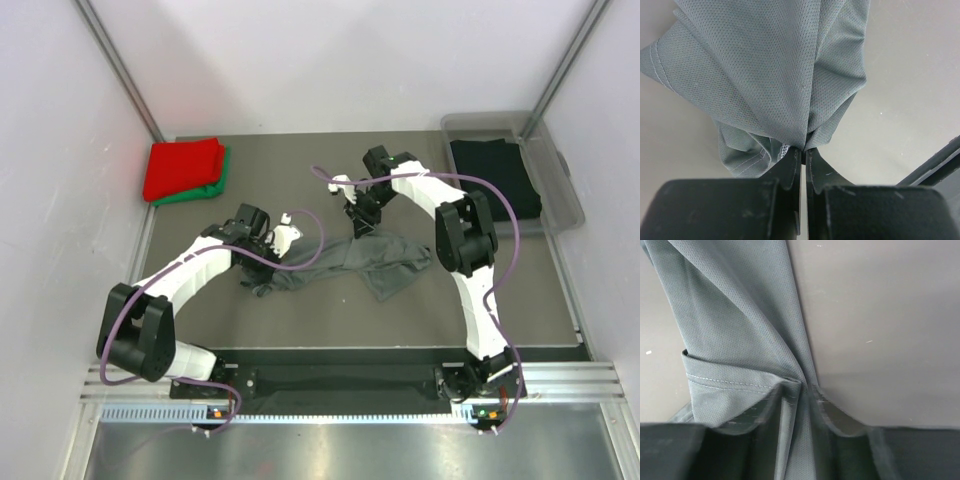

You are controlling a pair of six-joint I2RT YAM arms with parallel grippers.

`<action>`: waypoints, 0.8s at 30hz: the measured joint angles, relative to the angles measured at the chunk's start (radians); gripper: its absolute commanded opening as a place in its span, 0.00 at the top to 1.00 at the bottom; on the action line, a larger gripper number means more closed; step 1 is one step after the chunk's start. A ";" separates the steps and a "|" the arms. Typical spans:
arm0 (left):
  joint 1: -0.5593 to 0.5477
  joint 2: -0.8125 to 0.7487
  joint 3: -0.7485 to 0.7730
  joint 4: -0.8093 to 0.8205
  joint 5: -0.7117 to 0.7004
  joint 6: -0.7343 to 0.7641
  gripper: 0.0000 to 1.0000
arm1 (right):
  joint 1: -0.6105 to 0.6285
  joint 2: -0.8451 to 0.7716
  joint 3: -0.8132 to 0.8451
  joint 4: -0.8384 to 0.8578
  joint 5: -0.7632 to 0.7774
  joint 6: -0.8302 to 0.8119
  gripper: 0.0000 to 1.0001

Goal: Fold and stack the t-shirts
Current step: Flatten the tshirt out

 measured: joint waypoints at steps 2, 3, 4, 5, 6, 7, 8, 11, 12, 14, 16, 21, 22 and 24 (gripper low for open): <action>0.000 0.000 0.000 0.001 0.000 0.000 0.99 | 0.000 0.000 0.000 -0.002 0.000 -0.002 0.77; 0.000 0.000 0.000 0.002 0.000 0.000 0.99 | 0.000 0.000 0.000 -0.003 -0.001 -0.003 0.77; 0.000 0.000 0.000 0.002 -0.001 0.000 0.99 | 0.001 0.000 0.000 -0.005 -0.001 -0.003 0.75; 0.000 0.000 0.000 0.002 -0.001 0.000 0.99 | 0.001 0.000 0.000 -0.008 -0.001 -0.004 0.74; 0.000 0.000 0.000 0.002 -0.002 0.000 0.99 | 0.002 0.000 0.000 -0.013 -0.001 -0.006 0.73; 0.000 0.000 0.000 0.002 -0.004 0.000 0.99 | 0.002 0.000 0.000 -0.018 -0.001 -0.006 0.73; 0.000 0.000 0.000 0.003 -0.004 0.000 0.99 | 0.003 0.000 0.000 -0.021 -0.001 -0.007 0.73; 0.000 0.000 0.000 0.003 -0.006 0.000 0.99 | 0.005 0.000 0.000 -0.025 0.000 -0.008 0.74; 0.000 0.000 0.000 0.003 -0.007 0.000 0.99 | 0.005 0.000 0.000 -0.027 -0.001 -0.008 0.79; 0.000 0.000 0.000 0.003 -0.008 0.000 0.99 | 0.005 0.000 0.000 -0.031 0.000 -0.011 0.84; 0.000 0.000 -0.001 0.004 -0.008 0.000 0.99 | 0.005 0.001 0.000 -0.036 0.000 -0.013 0.88; 0.000 0.000 -0.003 0.006 -0.010 0.000 0.99 | 0.005 -0.002 0.000 -0.041 0.032 -0.014 0.99; 0.000 0.000 -0.003 0.006 -0.011 0.000 0.97 | 0.005 -0.008 -0.002 -0.038 0.053 -0.012 1.00; 0.000 0.000 -0.002 0.005 -0.013 -0.002 0.96 | 0.006 -0.045 -0.028 0.000 0.099 0.004 1.00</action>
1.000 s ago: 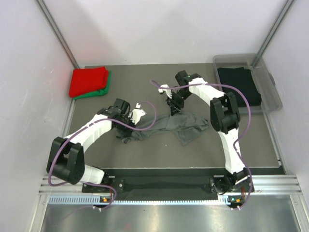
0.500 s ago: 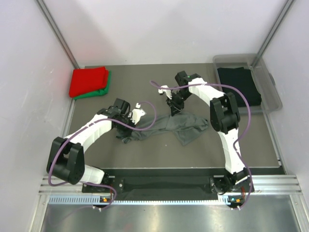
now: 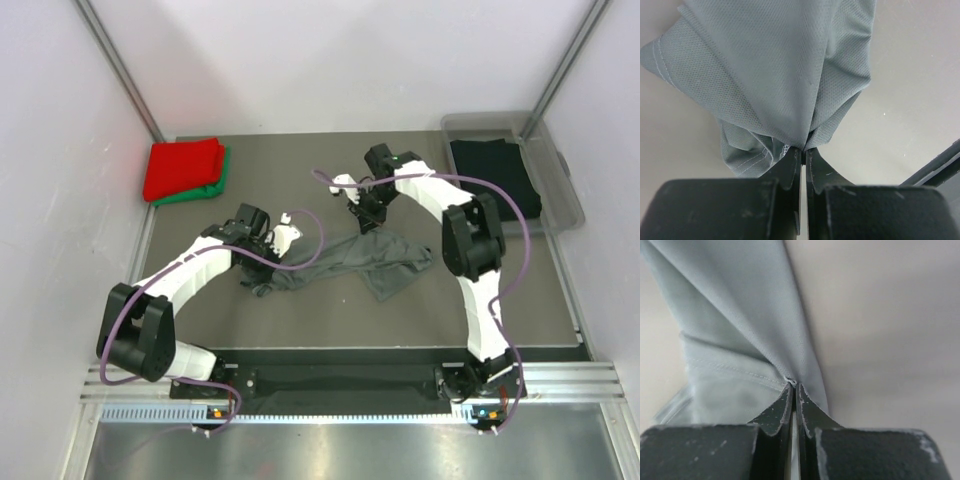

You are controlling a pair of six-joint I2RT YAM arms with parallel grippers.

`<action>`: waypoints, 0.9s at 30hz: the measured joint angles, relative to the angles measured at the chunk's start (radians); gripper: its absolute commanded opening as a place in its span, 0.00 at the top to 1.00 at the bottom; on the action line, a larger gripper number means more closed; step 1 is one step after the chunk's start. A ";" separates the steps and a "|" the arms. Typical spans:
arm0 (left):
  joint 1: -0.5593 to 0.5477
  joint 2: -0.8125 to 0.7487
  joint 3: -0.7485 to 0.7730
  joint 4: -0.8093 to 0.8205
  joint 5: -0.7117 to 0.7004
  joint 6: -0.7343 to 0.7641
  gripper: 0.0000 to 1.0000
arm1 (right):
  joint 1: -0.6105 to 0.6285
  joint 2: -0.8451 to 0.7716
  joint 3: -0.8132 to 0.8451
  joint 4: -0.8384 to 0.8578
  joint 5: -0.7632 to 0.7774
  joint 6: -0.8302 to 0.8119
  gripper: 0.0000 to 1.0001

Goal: Fold and stack the t-shirts
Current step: Flatten the tshirt out

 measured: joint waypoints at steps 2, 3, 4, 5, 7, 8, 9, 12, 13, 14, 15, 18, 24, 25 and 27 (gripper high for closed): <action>0.000 0.000 0.007 -0.003 -0.004 -0.003 0.94 | 0.002 -0.098 -0.066 0.037 0.054 0.019 1.00; 0.000 0.001 0.016 -0.005 -0.006 -0.005 0.92 | 0.002 -0.160 -0.096 0.054 0.077 0.029 1.00; 0.000 0.001 0.026 -0.007 -0.010 -0.008 0.90 | 0.003 -0.216 -0.114 0.065 0.093 0.038 1.00; 0.000 0.001 0.042 -0.010 -0.014 -0.010 0.90 | 0.005 -0.290 -0.132 0.082 0.113 0.053 0.98; -0.001 0.004 0.084 -0.015 -0.023 -0.016 0.91 | 0.007 -0.438 -0.159 0.128 0.142 0.081 0.97; -0.001 0.005 0.110 -0.016 -0.026 -0.019 0.91 | 0.008 -0.502 -0.167 0.146 0.150 0.091 0.97; -0.001 0.006 0.138 -0.019 -0.026 -0.019 0.92 | 0.009 -0.561 -0.177 0.166 0.159 0.103 0.97; -0.002 0.010 0.212 -0.031 -0.035 -0.019 0.94 | 0.011 -0.692 -0.213 0.219 0.193 0.128 0.97; -0.002 0.011 0.232 -0.032 -0.037 -0.019 0.94 | 0.011 -0.719 -0.232 0.227 0.198 0.133 0.97; -0.002 0.013 0.251 -0.035 -0.039 -0.019 0.94 | 0.011 -0.741 -0.253 0.237 0.203 0.140 0.97; -0.002 0.016 0.271 -0.040 -0.041 -0.019 0.94 | 0.011 -0.753 -0.280 0.249 0.207 0.145 0.97; -0.002 0.023 0.303 -0.047 -0.040 -0.020 0.95 | 0.011 -0.748 -0.349 0.258 0.219 0.157 0.99; -0.002 0.051 0.317 -0.068 -0.066 -0.021 0.70 | 0.011 -0.710 -0.430 0.265 0.253 0.187 1.00; -0.002 0.056 0.317 -0.067 -0.080 -0.024 0.64 | 0.011 -0.715 -0.433 0.276 0.261 0.194 1.00; -0.003 0.058 0.317 -0.066 -0.126 -0.021 0.49 | 0.011 -0.737 -0.441 0.307 0.283 0.211 1.00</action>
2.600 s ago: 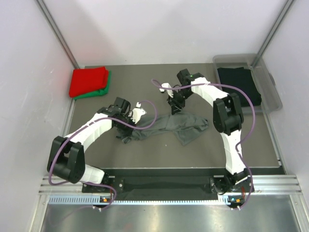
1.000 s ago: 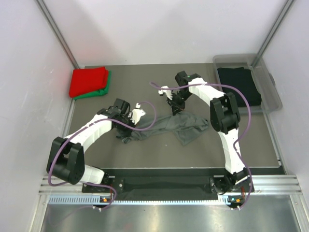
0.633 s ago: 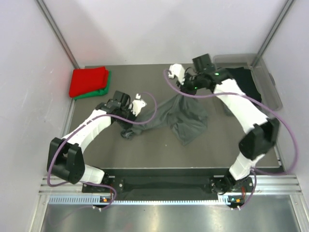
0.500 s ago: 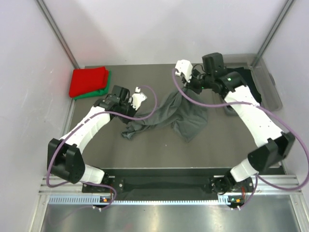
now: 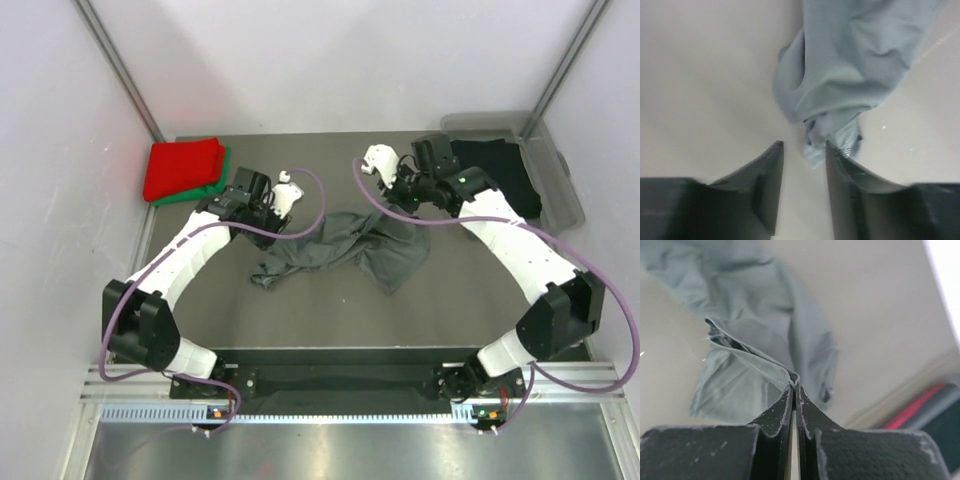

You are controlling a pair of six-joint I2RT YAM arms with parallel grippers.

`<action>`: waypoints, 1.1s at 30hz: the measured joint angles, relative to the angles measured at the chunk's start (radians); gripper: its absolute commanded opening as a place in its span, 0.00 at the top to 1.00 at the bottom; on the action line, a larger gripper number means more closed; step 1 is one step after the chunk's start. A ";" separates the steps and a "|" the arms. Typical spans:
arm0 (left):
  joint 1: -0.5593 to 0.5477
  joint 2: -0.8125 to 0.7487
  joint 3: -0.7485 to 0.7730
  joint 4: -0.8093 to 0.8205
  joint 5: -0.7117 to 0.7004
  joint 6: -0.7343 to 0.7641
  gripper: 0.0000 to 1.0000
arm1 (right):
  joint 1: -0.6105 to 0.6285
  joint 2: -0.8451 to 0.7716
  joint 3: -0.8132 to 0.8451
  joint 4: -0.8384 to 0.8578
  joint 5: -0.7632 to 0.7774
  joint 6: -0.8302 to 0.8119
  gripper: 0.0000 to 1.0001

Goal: Fold and stack the t-shirts
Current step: Flatten the tshirt out

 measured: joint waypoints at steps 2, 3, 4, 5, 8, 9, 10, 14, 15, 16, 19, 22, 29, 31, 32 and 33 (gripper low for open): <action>0.000 0.000 0.000 0.013 -0.056 0.003 0.44 | 0.000 -0.038 -0.018 0.032 0.035 0.016 1.00; 0.000 0.000 0.000 0.027 -0.088 0.006 0.43 | 0.000 -0.058 -0.026 0.045 0.051 0.024 1.00; 0.000 -0.001 -0.001 0.038 -0.114 0.011 0.43 | 0.000 -0.079 -0.033 0.055 0.072 0.031 1.00; 0.000 -0.004 -0.003 0.056 -0.139 0.018 0.42 | 0.000 -0.095 -0.037 0.066 0.092 0.034 1.00; 0.000 -0.026 -0.007 0.072 -0.157 0.032 0.44 | -0.003 -0.123 -0.038 0.105 0.148 0.042 1.00; -0.002 -0.036 -0.008 0.072 -0.154 0.032 0.45 | -0.007 -0.125 -0.038 0.116 0.162 0.045 1.00; -0.003 -0.046 -0.012 0.071 -0.145 0.032 0.45 | -0.010 -0.124 -0.038 0.127 0.174 0.048 1.00; -0.006 -0.086 -0.072 0.060 -0.087 0.018 0.45 | -0.034 -0.106 -0.039 0.154 0.206 0.053 1.00; -0.006 -0.092 -0.092 0.050 -0.072 0.013 0.45 | -0.045 -0.096 -0.039 0.158 0.211 0.054 1.00; -0.006 -0.096 -0.117 0.043 -0.055 0.008 0.44 | -0.058 -0.081 -0.034 0.159 0.212 0.056 1.00; -0.006 -0.098 -0.186 0.030 -0.018 -0.003 0.43 | -0.093 -0.023 0.006 0.158 0.213 0.060 1.00; -0.007 -0.097 -0.219 0.023 0.010 -0.013 0.43 | -0.115 0.036 0.052 0.159 0.213 0.065 1.00; -0.008 -0.060 -0.216 0.029 0.047 -0.040 0.41 | -0.119 0.051 0.069 0.159 0.197 0.083 1.00; -0.008 -0.030 -0.207 0.030 0.055 -0.049 0.41 | -0.119 0.051 0.070 0.161 0.193 0.085 1.00; -0.008 -0.011 -0.200 0.029 0.057 -0.053 0.41 | -0.119 0.051 0.070 0.161 0.193 0.085 1.00; -0.008 0.002 -0.194 0.029 0.058 -0.055 0.41 | -0.119 0.051 0.070 0.159 0.193 0.085 1.00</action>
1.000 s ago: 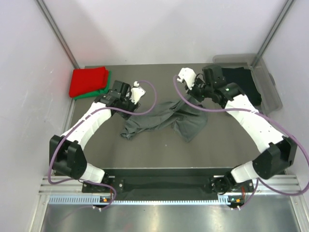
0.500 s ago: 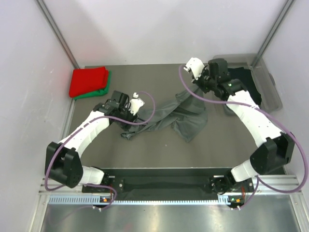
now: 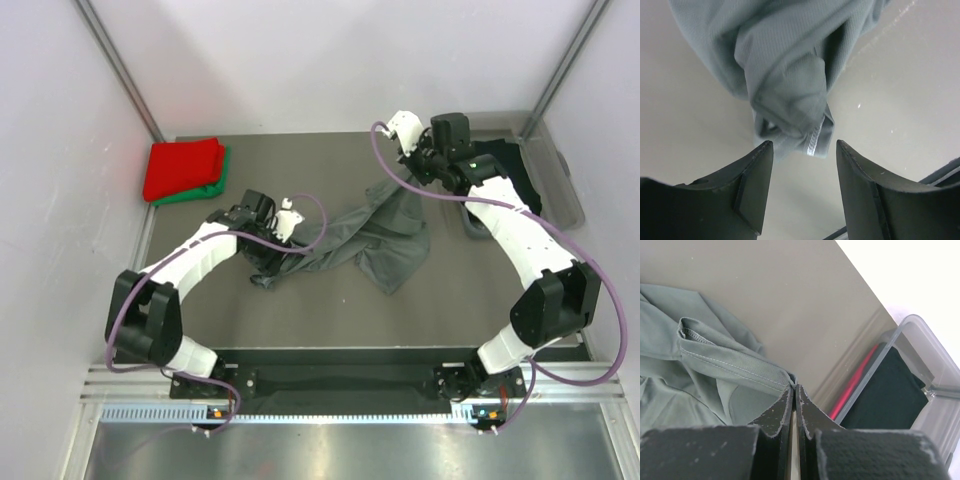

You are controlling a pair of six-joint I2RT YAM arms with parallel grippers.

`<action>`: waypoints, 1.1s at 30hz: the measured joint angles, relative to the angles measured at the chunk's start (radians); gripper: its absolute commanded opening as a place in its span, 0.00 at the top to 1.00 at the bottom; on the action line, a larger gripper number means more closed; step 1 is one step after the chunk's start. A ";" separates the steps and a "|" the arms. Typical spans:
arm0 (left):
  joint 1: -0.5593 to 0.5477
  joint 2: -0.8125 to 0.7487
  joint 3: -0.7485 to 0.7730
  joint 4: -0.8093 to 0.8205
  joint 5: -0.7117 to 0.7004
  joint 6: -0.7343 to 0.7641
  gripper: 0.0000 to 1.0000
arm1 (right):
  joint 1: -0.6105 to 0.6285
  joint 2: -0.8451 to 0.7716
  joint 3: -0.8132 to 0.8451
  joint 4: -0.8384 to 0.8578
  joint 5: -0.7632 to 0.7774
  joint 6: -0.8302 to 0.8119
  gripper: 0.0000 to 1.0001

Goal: Fold and stack the t-shirts
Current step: Flatten the tshirt out

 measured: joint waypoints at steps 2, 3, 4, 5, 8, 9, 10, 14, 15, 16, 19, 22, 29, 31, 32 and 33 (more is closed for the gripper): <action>0.000 0.031 0.019 -0.001 0.003 -0.004 0.41 | 0.000 0.000 0.000 0.001 0.000 0.000 1.00; 0.000 0.048 0.029 0.000 0.003 -0.007 0.42 | 0.000 0.000 0.000 0.001 0.000 0.000 1.00; 0.000 0.063 0.040 -0.001 0.004 -0.010 0.42 | 0.000 0.000 0.000 0.001 -0.001 0.000 1.00; 0.000 0.075 0.048 0.000 0.004 -0.013 0.42 | 0.000 0.000 0.000 0.000 -0.001 0.000 1.00; 0.000 0.119 0.084 -0.004 0.002 -0.024 0.42 | 0.000 0.000 0.000 0.001 -0.003 0.000 1.00; 0.000 0.130 0.095 -0.004 0.002 -0.026 0.43 | 0.000 0.000 0.000 0.001 -0.003 0.000 1.00; 0.000 0.143 0.108 -0.007 0.002 -0.028 0.43 | 0.000 0.000 0.000 0.001 -0.003 0.000 1.00; 0.000 0.192 0.148 -0.010 0.003 -0.039 0.52 | 0.000 0.000 -0.002 0.002 -0.004 0.000 1.00; 0.000 0.195 0.149 -0.010 0.003 -0.039 0.53 | 0.000 0.000 -0.002 0.003 -0.004 0.000 1.00; 0.000 0.200 0.152 -0.014 0.003 -0.041 0.53 | 0.000 0.000 -0.002 0.003 -0.005 0.000 1.00; 0.000 0.206 0.154 -0.032 0.003 -0.045 0.53 | 0.000 0.000 -0.002 0.004 -0.007 0.000 1.00; 0.000 0.205 0.154 -0.042 0.002 -0.048 0.52 | -0.001 0.000 -0.002 0.006 -0.009 0.000 1.00; 0.000 0.178 0.137 -0.049 -0.014 -0.048 0.53 | -0.002 0.000 -0.002 0.006 -0.019 0.000 1.00; 0.000 0.164 0.128 -0.051 -0.020 -0.048 0.56 | -0.004 0.000 -0.003 0.006 -0.022 0.000 1.00; 0.000 0.159 0.126 -0.052 -0.024 -0.048 0.57 | -0.004 0.000 -0.002 0.006 -0.023 0.000 1.00; 0.000 0.156 0.126 -0.053 -0.024 -0.048 0.57 | -0.004 0.000 -0.003 0.006 -0.023 0.000 1.00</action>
